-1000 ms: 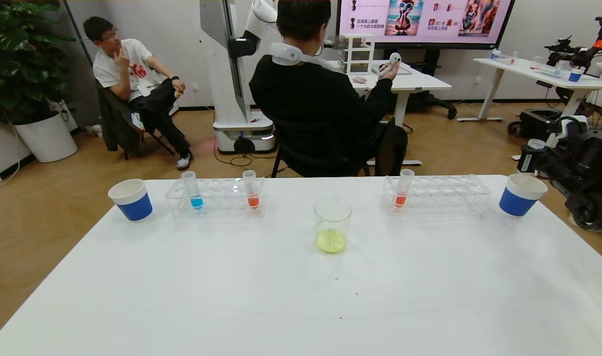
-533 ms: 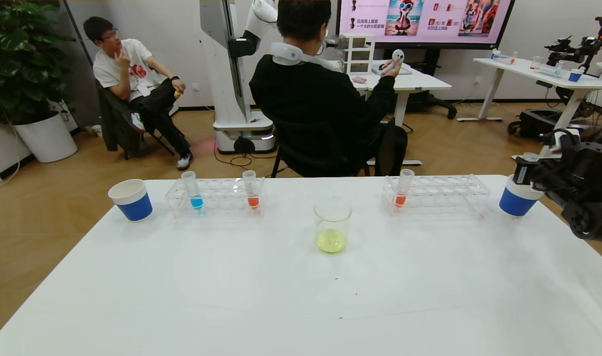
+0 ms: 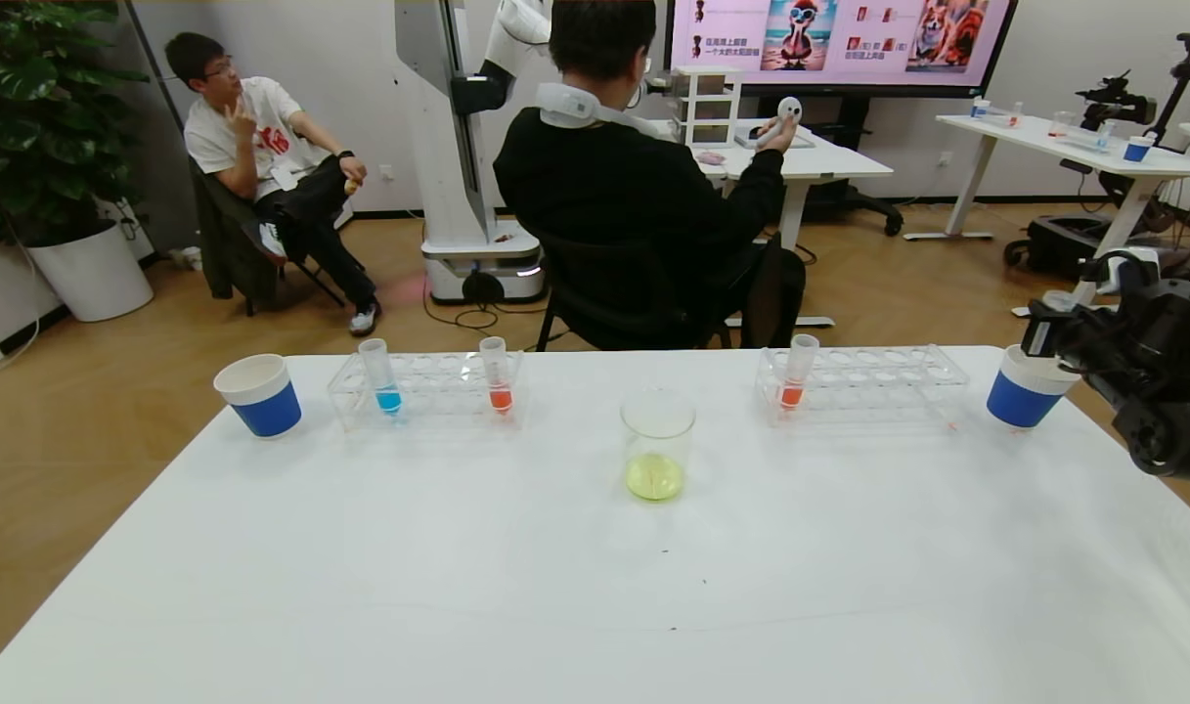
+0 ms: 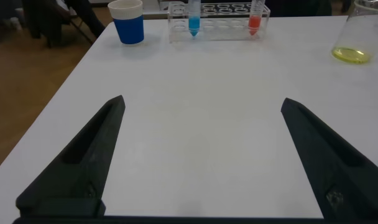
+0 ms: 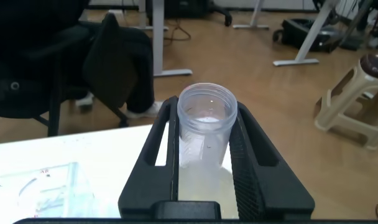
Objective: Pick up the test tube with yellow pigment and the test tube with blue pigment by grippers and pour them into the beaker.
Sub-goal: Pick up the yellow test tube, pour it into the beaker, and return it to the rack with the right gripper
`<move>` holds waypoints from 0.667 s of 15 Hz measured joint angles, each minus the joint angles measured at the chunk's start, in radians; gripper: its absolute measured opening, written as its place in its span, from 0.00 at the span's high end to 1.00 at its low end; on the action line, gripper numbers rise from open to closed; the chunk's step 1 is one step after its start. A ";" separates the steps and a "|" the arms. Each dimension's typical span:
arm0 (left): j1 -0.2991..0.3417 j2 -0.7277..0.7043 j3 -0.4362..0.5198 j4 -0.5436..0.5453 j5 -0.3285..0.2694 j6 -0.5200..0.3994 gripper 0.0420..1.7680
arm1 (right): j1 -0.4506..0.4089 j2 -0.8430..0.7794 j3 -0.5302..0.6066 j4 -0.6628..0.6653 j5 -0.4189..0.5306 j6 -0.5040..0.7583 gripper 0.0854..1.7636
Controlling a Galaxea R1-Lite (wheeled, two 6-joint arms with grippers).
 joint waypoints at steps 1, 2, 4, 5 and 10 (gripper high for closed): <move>0.000 0.000 0.000 0.000 0.000 0.000 0.01 | -0.002 0.001 0.003 -0.025 0.005 -0.002 0.76; 0.000 0.000 0.000 0.000 0.000 0.000 0.01 | -0.003 0.002 0.006 -0.027 0.002 -0.002 0.76; 0.000 0.000 0.000 0.000 0.000 0.000 0.01 | -0.002 0.004 0.013 -0.027 -0.002 -0.002 0.70; 0.000 0.000 0.000 0.000 0.000 0.000 0.01 | -0.002 0.006 0.016 -0.029 -0.003 -0.002 0.54; 0.000 0.000 0.000 0.001 0.000 0.000 0.01 | 0.020 -0.002 0.019 -0.064 0.005 0.002 0.02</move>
